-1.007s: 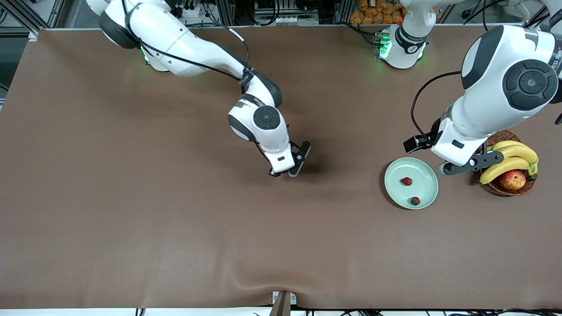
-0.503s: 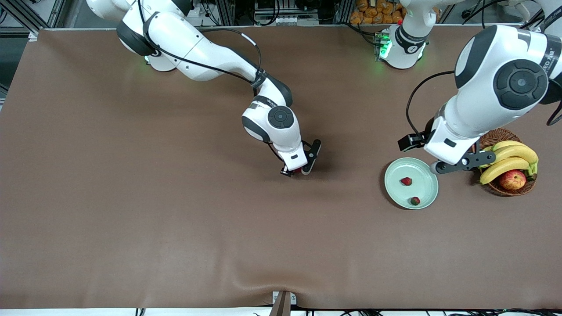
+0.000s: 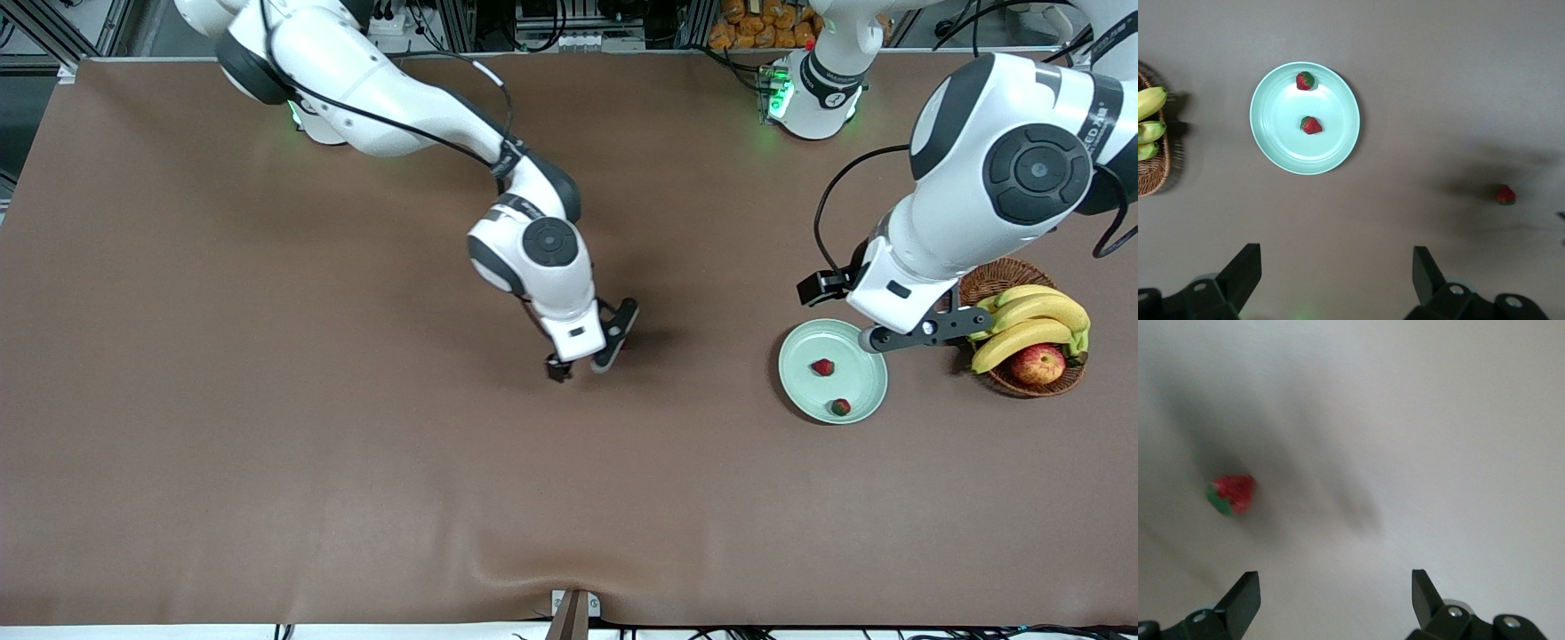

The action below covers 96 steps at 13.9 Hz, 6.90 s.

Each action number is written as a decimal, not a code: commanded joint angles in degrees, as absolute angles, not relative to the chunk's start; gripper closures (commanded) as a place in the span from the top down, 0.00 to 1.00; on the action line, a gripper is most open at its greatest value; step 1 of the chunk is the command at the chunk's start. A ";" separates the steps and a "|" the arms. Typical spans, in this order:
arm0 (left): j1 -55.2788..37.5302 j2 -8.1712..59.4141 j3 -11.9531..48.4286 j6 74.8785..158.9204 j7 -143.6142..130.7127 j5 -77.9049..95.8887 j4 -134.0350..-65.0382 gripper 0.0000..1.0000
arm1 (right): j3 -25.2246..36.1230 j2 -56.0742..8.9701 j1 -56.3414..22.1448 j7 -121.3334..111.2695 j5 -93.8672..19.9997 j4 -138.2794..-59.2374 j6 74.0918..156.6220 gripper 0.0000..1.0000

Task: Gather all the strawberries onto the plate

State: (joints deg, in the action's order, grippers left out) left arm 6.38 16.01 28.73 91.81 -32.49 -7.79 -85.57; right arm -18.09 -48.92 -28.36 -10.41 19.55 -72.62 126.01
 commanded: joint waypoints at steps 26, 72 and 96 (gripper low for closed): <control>-29.45 43.51 13.80 127.71 -46.76 -16.52 -86.38 0.81 | 2.11 1.23 1.93 0.62 -1.23 -93.43 89.04 1.00; 13.01 30.87 24.43 118.93 -2.81 -13.71 -95.45 1.00 | 1.49 2.37 2.72 -4.13 -1.32 -88.51 82.35 1.00; -1.55 -1.49 1.09 87.89 -2.81 1.75 -88.86 1.00 | 1.41 2.29 2.64 -4.22 -1.23 -87.54 81.74 1.00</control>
State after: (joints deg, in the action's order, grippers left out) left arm 3.93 1.30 7.24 87.29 -2.43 -0.29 -85.69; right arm 1.27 1.91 2.82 -4.18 -1.34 -87.80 82.44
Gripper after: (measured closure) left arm 0.000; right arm 0.000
